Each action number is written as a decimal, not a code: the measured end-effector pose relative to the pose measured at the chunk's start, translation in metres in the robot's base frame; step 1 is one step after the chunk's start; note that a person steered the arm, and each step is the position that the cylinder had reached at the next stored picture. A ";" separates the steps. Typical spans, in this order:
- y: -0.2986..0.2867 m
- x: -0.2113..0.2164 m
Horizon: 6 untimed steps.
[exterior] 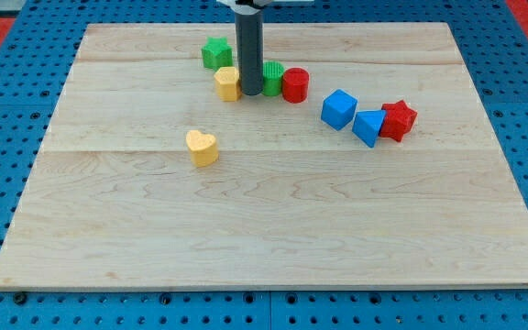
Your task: Move red star closer to the red circle and blue cube
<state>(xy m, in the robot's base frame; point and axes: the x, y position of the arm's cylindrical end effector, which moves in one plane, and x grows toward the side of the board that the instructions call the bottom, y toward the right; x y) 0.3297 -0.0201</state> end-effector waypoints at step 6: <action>0.056 0.107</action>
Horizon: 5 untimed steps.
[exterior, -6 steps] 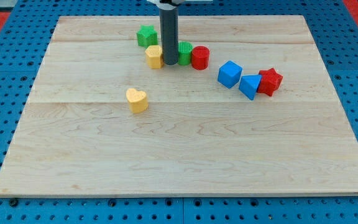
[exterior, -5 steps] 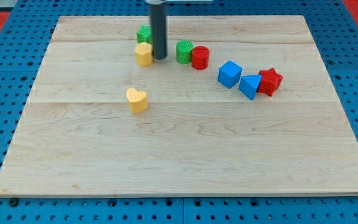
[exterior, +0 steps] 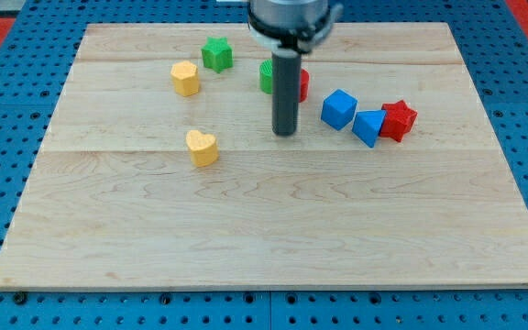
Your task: Move red star closer to the red circle and blue cube
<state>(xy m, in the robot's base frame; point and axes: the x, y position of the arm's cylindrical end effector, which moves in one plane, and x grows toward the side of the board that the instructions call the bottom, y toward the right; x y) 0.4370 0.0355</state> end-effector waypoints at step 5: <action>0.131 -0.062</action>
